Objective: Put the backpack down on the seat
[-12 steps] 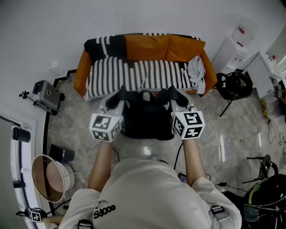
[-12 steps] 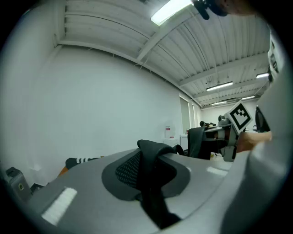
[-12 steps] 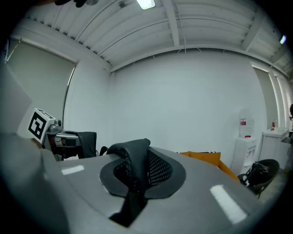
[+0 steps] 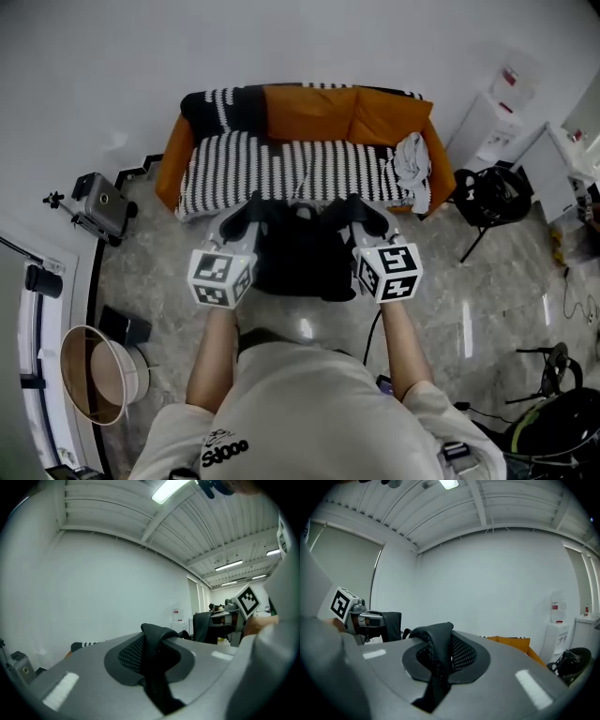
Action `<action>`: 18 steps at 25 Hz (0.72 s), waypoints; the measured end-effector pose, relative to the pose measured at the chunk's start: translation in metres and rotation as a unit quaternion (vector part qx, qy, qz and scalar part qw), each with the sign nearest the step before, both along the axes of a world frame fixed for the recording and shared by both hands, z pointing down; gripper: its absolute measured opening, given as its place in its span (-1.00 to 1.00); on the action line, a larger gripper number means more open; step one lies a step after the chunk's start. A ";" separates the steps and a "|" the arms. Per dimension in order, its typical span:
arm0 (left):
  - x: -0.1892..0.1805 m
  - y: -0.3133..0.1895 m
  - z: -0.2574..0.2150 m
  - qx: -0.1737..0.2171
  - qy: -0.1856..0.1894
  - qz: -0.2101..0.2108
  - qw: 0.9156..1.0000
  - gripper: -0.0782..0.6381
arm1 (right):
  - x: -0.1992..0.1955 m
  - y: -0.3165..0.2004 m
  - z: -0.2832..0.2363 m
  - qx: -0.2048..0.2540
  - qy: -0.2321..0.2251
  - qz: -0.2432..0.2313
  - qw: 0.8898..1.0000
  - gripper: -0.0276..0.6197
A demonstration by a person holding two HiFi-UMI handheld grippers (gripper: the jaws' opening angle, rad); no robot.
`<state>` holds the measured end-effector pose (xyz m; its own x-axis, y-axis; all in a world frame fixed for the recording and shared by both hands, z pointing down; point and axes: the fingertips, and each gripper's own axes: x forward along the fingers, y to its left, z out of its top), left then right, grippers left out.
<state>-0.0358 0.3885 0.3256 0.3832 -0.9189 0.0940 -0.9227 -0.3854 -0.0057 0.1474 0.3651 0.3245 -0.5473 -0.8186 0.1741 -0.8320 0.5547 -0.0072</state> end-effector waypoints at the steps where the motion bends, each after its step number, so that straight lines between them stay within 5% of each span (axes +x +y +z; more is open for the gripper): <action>1: 0.002 0.000 0.001 -0.001 0.000 -0.005 1.000 -0.66 | 0.002 0.000 0.001 0.000 0.003 -0.006 1.000 -0.86; 18: 0.029 -0.056 0.028 -0.027 0.000 0.009 1.000 -0.66 | 0.024 -0.058 0.026 -0.010 0.031 -0.004 0.999 -0.85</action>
<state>-0.0069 0.3325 0.3538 0.3988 -0.9057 0.1437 -0.9160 -0.4008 0.0161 0.1715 0.3076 0.3506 -0.5406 -0.8106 0.2251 -0.8272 0.5609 0.0330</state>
